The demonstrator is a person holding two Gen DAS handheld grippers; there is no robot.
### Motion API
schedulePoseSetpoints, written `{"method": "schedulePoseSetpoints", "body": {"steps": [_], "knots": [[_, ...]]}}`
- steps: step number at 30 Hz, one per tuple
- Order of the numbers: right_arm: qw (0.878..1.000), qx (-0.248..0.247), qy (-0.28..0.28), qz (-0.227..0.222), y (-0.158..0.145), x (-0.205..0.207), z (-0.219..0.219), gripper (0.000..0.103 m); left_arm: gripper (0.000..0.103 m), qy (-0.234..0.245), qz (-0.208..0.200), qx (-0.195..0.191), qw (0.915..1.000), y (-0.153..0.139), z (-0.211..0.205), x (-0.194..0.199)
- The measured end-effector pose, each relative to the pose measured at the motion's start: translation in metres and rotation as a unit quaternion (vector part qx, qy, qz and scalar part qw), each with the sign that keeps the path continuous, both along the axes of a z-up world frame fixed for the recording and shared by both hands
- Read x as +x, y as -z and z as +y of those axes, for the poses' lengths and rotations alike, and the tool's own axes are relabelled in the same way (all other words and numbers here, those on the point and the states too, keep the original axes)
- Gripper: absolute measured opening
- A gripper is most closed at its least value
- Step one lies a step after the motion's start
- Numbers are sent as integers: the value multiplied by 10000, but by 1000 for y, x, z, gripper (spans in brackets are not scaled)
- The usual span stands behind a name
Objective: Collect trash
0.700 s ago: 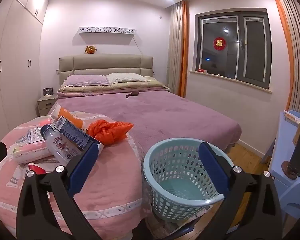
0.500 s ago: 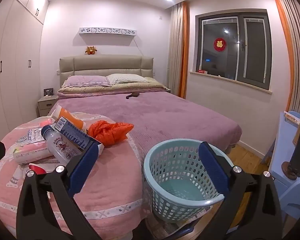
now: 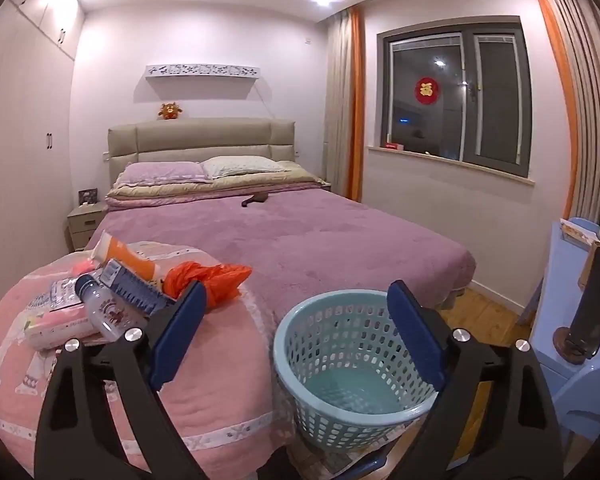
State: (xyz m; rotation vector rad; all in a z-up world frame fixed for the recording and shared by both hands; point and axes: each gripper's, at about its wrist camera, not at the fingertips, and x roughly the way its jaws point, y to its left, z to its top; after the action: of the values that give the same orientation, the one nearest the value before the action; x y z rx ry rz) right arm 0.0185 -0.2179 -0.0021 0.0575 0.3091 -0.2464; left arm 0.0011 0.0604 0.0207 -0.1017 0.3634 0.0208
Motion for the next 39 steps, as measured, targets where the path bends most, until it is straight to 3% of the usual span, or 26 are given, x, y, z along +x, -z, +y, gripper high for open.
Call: {"method": "schedulePoseSetpoints", "body": {"steps": [8, 17, 28, 34, 39], "knots": [[9999, 68, 62, 144, 5, 11, -4, 87, 95, 47, 82, -86, 9999, 4, 6, 7], [9996, 16, -196, 223, 15, 42, 5, 78, 93, -45, 324, 266, 9991, 18, -6, 24], [9984, 274, -359, 334, 15, 86, 3, 78, 93, -40, 343, 669, 9972, 16, -22, 62], [9985, -55, -384, 383, 20, 88, 15, 78, 93, 17, 484, 368, 9981, 30, -15, 64], [9992, -61, -326, 240, 20, 80, 17, 78, 93, -62, 516, 594, 9969, 36, -13, 59]]}}
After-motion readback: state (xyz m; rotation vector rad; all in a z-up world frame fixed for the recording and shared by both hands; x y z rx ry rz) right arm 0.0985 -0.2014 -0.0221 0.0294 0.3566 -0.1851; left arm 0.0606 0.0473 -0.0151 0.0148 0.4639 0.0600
